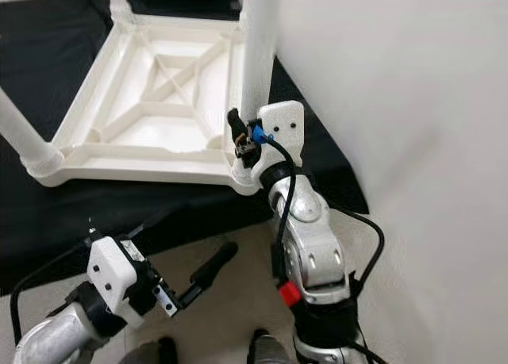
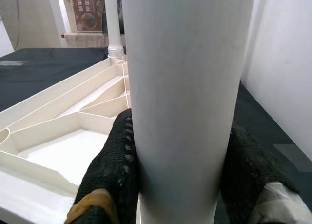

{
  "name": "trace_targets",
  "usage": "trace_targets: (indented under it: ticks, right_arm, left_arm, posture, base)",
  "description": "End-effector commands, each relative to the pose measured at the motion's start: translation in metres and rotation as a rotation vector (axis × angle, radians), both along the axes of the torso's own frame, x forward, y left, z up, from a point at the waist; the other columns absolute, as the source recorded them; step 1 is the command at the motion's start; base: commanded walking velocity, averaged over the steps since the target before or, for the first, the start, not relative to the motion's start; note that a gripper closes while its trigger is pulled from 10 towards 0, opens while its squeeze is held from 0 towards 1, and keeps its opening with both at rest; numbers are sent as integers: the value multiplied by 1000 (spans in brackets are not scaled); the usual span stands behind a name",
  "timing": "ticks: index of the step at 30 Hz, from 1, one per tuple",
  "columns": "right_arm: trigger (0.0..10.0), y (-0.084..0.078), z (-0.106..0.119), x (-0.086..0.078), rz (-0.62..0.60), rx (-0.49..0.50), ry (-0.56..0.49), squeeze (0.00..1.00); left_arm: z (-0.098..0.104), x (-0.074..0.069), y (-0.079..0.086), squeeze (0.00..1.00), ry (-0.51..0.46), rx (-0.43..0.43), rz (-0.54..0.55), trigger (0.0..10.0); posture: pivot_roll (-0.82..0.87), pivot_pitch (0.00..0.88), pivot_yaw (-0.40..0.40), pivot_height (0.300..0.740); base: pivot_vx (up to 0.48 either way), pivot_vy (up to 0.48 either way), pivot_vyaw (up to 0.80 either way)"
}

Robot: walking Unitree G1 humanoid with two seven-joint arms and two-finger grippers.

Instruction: Building children table

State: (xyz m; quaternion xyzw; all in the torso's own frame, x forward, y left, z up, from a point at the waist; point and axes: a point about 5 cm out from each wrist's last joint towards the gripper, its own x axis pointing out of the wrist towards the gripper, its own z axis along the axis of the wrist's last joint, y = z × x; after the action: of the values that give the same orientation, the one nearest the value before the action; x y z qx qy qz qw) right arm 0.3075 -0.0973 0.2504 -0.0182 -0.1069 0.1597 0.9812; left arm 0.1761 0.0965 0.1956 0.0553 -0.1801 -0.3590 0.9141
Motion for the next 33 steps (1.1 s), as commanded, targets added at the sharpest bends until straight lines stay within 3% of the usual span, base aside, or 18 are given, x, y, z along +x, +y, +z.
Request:
trace_targets:
  ticks: [1,2,3,7,9,10,11,12,14,15,16,20,22,27,32,33]
  right_arm:
    - [10000,2,-26,6,16,-29,142,0]
    - [10000,2,-22,6,20,-46,130,8]
    - [10000,0,-17,7,40,-22,127,1000]
    - [10000,-2,-8,9,62,0,97,1000]
    - [10000,-9,16,10,210,37,-3,1000]
    - [10000,-9,16,10,210,37,-3,1000]
    - [10000,-13,29,8,341,11,-62,1000]
    - [10000,-13,29,8,341,11,-62,1000]
    - [10000,-25,41,3,574,-69,-106,1000]
    - [10000,-31,42,-1,696,-114,-82,886]
    - [10000,-39,40,-3,774,-191,-58,0]
    - [10000,-53,44,-4,880,-290,-42,0]
    - [10000,-62,58,4,857,-267,-86,0]
    - [10000,-68,65,11,857,-260,-90,0]
    - [10000,-69,67,13,933,-275,-90,0]
    - [9686,-68,65,12,1002,-279,-79,0]
  left_arm:
    - [-2,-1,1,0,12,17,-2,10000]
    - [-2,0,2,0,10,17,6,10000]
    - [-2,0,2,0,10,16,11,10000]
    - [-2,0,1,0,11,14,13,10000]
    - [-2,0,-1,0,11,9,17,10000]
    - [-2,0,-1,0,11,9,17,10000]
    - [-1,0,0,0,8,8,25,10000]
    - [-1,0,0,0,8,8,25,10000]
    - [0,0,2,0,4,8,38,10000]
    - [0,0,2,0,2,9,43,10000]
    - [0,0,3,0,2,10,47,10000]
    - [0,-1,4,0,3,10,58,10000]
    - [0,-2,5,0,2,11,69,10000]
    - [1,-2,5,0,-2,14,75,10000]
    - [1,-2,5,0,-6,16,81,10000]
    - [2,-1,5,0,-9,18,82,10000]
  posture:
    - [19,273,-47,740]
    - [15,272,-45,740]
    - [19,273,-45,740]
    - [20,274,-45,740]
    - [24,281,-47,740]
    - [24,281,-47,740]
    - [25,280,-50,740]
    - [25,280,-50,740]
    - [29,282,-55,740]
    - [34,283,-57,740]
    - [40,285,-62,740]
    - [44,291,-65,740]
    - [48,282,-69,740]
    - [54,276,-75,740]
    - [55,275,-77,740]
    - [55,277,-76,740]
  base:
    - [0,0,0]
    - [0,0,0]
    - [0,0,0]
    - [0,0,0]
    - [0,0,0]
    - [0,0,0]
    - [0,0,0]
    - [0,0,0]
    - [0,0,0]
    - [0,0,0]
    - [0,0,0]
    - [0,0,0]
    - [0,0,0]
    - [0,0,0]
    - [0,0,0]
    - [0,0,0]
